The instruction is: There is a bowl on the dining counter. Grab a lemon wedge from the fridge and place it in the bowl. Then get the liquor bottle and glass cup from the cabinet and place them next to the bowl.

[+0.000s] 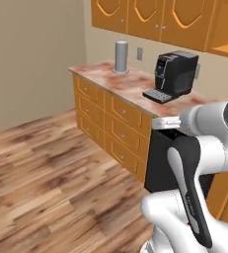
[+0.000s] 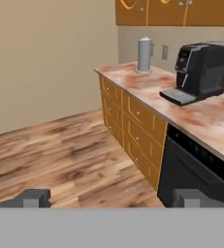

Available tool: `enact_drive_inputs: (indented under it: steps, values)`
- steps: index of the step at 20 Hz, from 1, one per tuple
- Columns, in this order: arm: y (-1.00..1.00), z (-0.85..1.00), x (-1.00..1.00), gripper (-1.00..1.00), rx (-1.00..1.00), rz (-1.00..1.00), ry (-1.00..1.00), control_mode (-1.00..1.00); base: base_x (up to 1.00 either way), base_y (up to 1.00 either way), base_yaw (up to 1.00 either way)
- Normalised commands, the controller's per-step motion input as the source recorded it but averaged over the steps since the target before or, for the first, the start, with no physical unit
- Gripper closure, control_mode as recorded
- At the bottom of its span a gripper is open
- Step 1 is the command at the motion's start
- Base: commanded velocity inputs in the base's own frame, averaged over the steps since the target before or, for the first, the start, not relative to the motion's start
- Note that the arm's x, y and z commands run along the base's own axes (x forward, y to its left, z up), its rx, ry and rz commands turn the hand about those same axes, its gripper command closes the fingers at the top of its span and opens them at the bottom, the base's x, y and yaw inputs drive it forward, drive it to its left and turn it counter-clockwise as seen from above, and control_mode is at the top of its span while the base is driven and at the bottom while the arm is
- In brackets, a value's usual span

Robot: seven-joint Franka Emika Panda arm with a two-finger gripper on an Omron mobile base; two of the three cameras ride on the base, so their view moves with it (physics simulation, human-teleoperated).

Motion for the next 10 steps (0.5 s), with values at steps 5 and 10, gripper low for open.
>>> enact_drive_inputs:
  steps: [5,10]
  values:
    - [0.00,0.00,0.00,-1.00,0.00,0.00,0.00,1.00,0.65,0.20,-0.50]
    - [0.00,0.00,0.00,-1.00,0.00,0.00,0.00,1.00,0.50,0.12,-0.62]
